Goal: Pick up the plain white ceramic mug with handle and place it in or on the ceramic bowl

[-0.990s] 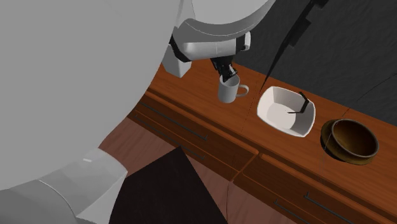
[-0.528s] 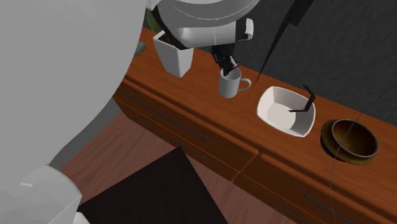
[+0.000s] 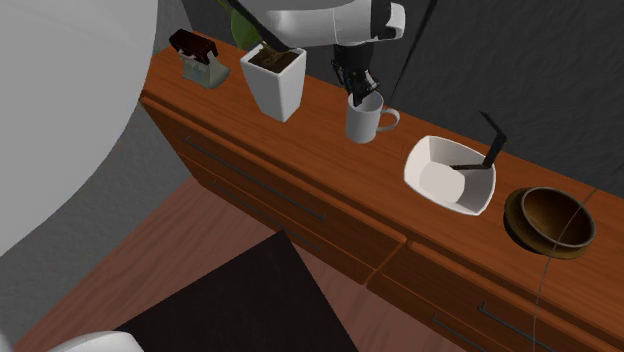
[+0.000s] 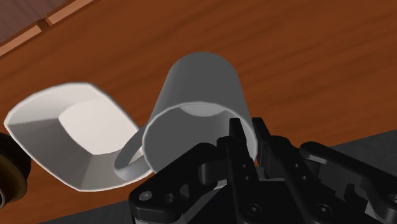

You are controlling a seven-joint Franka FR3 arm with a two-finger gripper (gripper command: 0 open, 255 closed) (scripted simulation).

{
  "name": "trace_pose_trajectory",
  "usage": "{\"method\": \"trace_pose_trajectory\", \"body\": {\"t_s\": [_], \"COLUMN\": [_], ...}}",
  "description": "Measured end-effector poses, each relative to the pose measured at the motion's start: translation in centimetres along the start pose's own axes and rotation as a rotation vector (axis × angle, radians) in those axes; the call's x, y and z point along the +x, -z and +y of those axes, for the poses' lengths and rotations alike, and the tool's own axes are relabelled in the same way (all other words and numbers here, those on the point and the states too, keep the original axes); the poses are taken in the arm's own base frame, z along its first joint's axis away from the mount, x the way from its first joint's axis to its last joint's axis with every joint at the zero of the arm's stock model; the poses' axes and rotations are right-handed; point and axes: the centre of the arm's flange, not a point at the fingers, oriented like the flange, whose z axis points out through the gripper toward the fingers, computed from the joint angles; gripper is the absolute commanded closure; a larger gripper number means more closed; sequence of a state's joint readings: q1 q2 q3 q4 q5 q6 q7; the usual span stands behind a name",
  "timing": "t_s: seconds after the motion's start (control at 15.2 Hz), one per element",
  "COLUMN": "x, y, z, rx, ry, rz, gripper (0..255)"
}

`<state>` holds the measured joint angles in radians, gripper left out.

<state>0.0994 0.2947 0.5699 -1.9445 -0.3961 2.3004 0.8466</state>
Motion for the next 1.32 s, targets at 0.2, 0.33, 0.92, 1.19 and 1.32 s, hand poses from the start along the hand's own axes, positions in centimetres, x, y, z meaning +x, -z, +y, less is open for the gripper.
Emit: {"method": "trace_pose_trajectory", "body": {"t_s": [0.2, 0.33, 0.92, 1.19, 1.32], "x": [0.4, 0.5, 1.6, 3.6, 4.9], "y": [1.4, 2.6, 6.7, 6.9, 6.3], "z": [0.1, 0.3, 0.8, 5.2, 7.5], "rx": [0.0, 0.0, 0.0, -0.001, 0.0], "ry": [0.0, 0.0, 0.0, -0.002, -0.001], "rz": [0.0, 0.0, 0.0, 0.0, 0.0], "gripper": [255, 255, 255, 255, 255]}}
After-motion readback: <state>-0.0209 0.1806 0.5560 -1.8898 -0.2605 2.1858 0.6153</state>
